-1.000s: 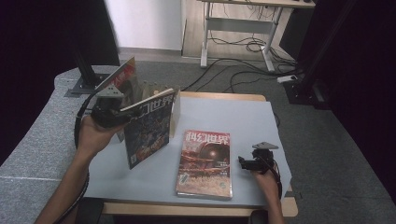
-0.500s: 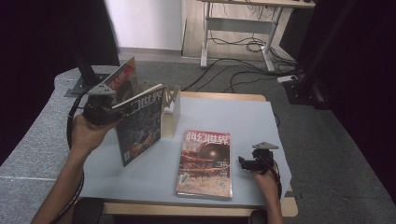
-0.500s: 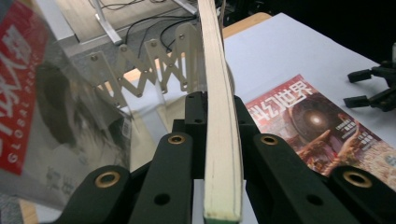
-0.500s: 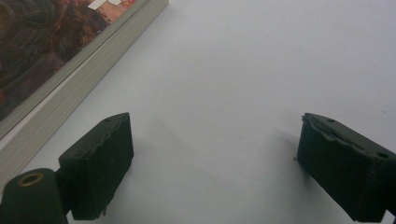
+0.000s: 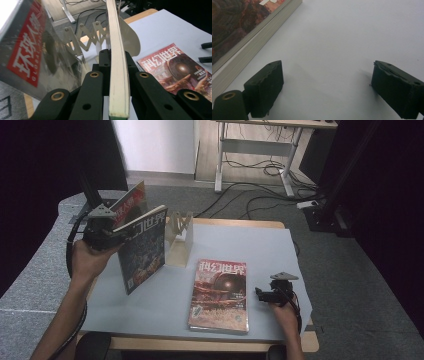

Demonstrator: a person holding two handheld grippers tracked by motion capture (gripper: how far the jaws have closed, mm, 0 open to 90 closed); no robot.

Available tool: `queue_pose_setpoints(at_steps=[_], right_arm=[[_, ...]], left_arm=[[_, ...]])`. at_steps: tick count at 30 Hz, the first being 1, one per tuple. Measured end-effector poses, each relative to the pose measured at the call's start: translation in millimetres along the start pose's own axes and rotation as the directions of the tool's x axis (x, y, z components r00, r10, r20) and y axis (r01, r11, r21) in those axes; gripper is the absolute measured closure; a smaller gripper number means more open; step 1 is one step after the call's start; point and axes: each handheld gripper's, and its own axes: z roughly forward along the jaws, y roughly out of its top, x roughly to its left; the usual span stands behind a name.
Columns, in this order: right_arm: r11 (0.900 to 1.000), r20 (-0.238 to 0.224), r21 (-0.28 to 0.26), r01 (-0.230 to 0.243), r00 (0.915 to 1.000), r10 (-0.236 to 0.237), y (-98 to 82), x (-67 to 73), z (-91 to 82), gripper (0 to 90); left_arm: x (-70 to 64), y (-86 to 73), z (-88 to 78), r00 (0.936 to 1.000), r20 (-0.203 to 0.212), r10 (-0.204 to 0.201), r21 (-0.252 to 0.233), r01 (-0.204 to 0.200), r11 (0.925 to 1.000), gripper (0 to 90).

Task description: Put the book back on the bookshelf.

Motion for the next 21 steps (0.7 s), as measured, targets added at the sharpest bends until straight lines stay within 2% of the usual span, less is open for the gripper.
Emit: queue_pose_setpoints(at_steps=[7,21], right_arm=[[1.0,0.0,0.0,0.0,1.0,0.0,0.0,0.0,0.0,10.2],[1.0,-0.001,0.001,0.0,1.0,0.0,0.0,0.0,-0.1,10.2]], left_arm=[[6.0,2.8,3.2,0.9996,-0.023,-0.018,-0.005,0.018,0.9998,82.8],[16.3,11.7,20.6,0.9954,-0.065,-0.07,-0.034,0.068,0.9971,82.8]])
